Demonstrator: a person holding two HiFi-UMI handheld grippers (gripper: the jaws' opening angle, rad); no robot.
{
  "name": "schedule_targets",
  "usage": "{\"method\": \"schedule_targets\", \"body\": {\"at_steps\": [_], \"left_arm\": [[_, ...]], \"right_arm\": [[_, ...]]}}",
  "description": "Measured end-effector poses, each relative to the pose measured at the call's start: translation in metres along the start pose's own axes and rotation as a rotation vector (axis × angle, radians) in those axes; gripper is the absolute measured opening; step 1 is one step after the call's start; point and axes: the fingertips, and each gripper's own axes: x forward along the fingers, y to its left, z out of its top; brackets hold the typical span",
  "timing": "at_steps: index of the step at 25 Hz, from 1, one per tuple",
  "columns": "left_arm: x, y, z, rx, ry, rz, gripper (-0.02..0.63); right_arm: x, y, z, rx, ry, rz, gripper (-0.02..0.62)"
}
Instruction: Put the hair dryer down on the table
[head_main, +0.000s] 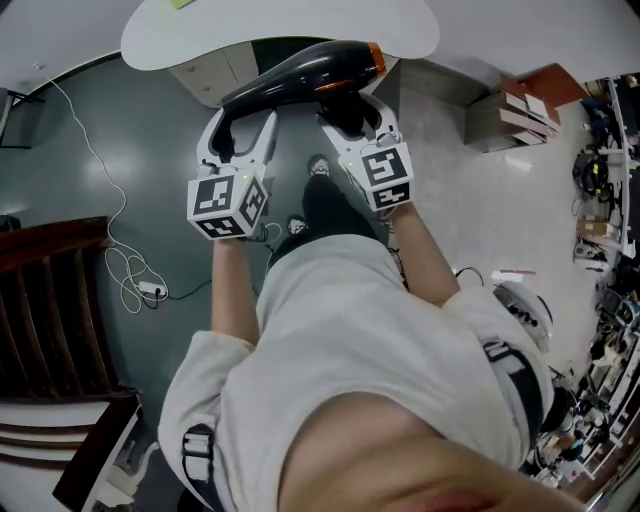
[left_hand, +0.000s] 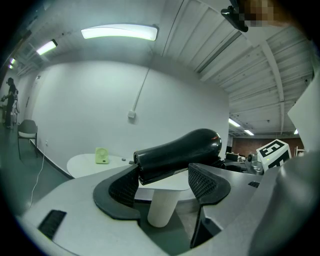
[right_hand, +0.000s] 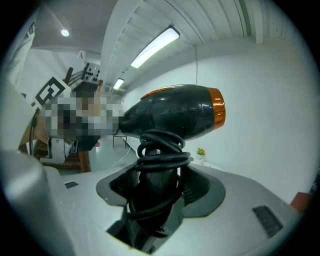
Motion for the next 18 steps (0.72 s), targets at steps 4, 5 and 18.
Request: {"method": "schedule_targets", "body": {"at_steps": [4, 5, 18], "left_arm": [[0.007, 0.013, 0.001, -0.002, -0.003, 0.026, 0.324], [0.009, 0.017, 0.002, -0.003, -0.002, 0.032, 0.324], [0.085, 0.066, 0.006, -0.014, 0.039, 0.079, 0.324]], "right_arm": [[0.017, -0.001, 0.002, -0.003, 0.004, 0.026, 0.256], [0.022, -0.001, 0.003, -0.004, 0.003, 0.033, 0.256], [0.108, -0.043, 0.002, 0.014, 0.019, 0.083, 0.256]]}}
